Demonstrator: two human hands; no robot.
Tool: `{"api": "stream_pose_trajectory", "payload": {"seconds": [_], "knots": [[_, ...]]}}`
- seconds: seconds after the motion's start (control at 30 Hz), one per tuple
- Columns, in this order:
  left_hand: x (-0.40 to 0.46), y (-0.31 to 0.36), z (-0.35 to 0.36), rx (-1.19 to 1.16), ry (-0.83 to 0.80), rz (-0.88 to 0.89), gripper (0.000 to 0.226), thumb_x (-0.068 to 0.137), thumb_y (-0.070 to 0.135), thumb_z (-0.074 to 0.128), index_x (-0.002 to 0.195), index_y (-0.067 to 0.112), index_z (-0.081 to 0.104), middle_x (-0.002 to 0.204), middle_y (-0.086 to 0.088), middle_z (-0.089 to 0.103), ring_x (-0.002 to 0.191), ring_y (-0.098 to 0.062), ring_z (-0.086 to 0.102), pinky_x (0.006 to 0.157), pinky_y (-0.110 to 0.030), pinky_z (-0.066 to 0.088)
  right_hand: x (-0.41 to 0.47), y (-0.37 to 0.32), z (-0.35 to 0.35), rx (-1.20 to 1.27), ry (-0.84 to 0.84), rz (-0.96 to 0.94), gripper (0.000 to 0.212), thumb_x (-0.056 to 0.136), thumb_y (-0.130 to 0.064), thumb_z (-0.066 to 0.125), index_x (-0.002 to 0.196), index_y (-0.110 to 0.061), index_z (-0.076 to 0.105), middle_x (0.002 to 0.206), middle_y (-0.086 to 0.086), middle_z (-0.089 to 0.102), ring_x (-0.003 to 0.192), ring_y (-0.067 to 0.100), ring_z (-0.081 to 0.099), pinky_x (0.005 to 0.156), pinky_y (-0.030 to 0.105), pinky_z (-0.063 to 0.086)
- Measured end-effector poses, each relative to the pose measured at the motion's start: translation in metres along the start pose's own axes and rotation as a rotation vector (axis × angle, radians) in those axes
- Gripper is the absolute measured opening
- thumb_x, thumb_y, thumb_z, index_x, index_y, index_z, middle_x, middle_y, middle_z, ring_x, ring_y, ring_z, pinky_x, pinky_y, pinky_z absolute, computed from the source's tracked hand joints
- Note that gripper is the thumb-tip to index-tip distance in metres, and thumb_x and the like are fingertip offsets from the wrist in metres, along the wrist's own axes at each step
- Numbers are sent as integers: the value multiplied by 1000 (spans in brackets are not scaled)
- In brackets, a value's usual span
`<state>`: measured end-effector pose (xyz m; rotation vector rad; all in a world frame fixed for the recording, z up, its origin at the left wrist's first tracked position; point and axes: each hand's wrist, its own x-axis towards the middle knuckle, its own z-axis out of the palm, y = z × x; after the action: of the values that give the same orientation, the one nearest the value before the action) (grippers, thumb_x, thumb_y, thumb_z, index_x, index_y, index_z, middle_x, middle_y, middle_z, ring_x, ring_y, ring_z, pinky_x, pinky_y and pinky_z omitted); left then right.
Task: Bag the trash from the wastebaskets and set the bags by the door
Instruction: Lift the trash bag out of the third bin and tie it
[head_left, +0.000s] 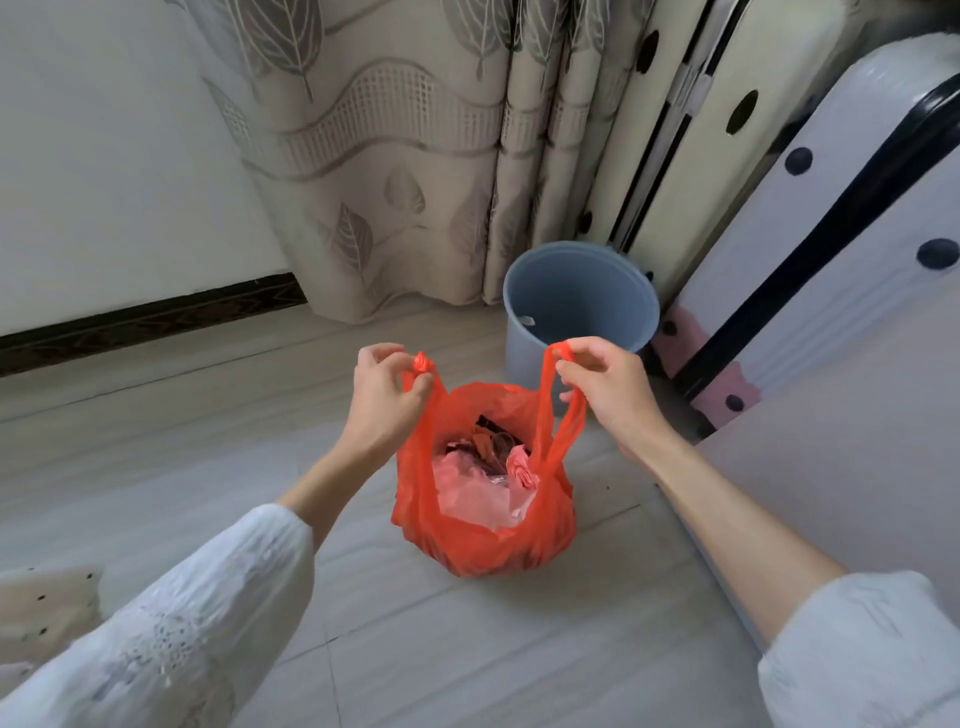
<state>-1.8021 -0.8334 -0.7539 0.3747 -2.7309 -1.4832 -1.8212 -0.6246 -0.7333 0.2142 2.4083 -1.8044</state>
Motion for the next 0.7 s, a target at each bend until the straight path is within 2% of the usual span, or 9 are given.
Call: {"api": "stream_pose_trajectory", "payload": {"seconds": [0.1,0.2,0.33,0.4,0.47,0.57,0.63,0.67,0.7], "knots": [[10,-16,23,-91,-41,115,12,87,12,52,88,10,64,119,-2,50,124,-15,42,100,-26,34,16,32,6,-22,82,-104,13,86,-4,57,88,-14,64,101,5,54,76,8,57,60,17,54],[22,-20,36,-212,-25,225,10,83,16,56,88,14,64,116,3,53,116,-9,48,99,-21,35,32,51,10,48,187,-209,12,85,-10,60,83,-21,65,102,-5,53,94,12,57,85,28,53],[28,-29,52,-428,-70,314,17,85,10,55,100,18,60,97,3,62,79,9,59,73,-5,45,42,67,17,263,198,-312,17,85,-13,62,90,-29,65,108,-6,65,111,11,58,97,26,44],[30,-41,63,-441,-106,376,26,87,10,55,108,26,55,102,-1,66,91,-4,64,84,-19,49,43,78,20,344,184,-359,28,85,-12,62,109,-27,61,106,-6,65,111,10,59,93,21,45],[31,-52,72,-391,-120,422,37,87,14,55,116,36,47,111,-6,65,102,-18,64,91,-32,50,39,93,22,331,136,-361,53,87,-14,61,135,-26,43,111,1,65,107,7,59,87,15,47],[28,-63,84,-367,-73,447,50,89,13,50,130,37,34,121,-14,59,100,-19,63,91,-28,50,30,116,25,233,104,-364,74,90,-14,56,147,-36,15,116,15,65,93,12,63,87,24,50],[25,-69,92,-321,-31,436,51,92,11,41,136,32,25,129,-19,51,108,-16,59,98,-30,46,27,124,27,263,93,-343,73,93,-9,47,146,-40,8,102,11,65,70,16,61,70,25,54],[23,-72,96,-321,-24,408,49,93,12,39,134,34,24,123,-25,52,107,-29,58,98,-42,45,26,127,28,307,89,-323,70,94,-8,43,146,-42,9,87,3,60,56,13,52,56,24,49],[21,-76,100,-324,-16,372,45,93,15,37,131,34,25,104,-26,57,90,-40,58,86,-51,46,26,129,29,350,92,-301,65,95,-8,39,144,-43,15,75,-6,51,46,8,40,46,22,40]]}}
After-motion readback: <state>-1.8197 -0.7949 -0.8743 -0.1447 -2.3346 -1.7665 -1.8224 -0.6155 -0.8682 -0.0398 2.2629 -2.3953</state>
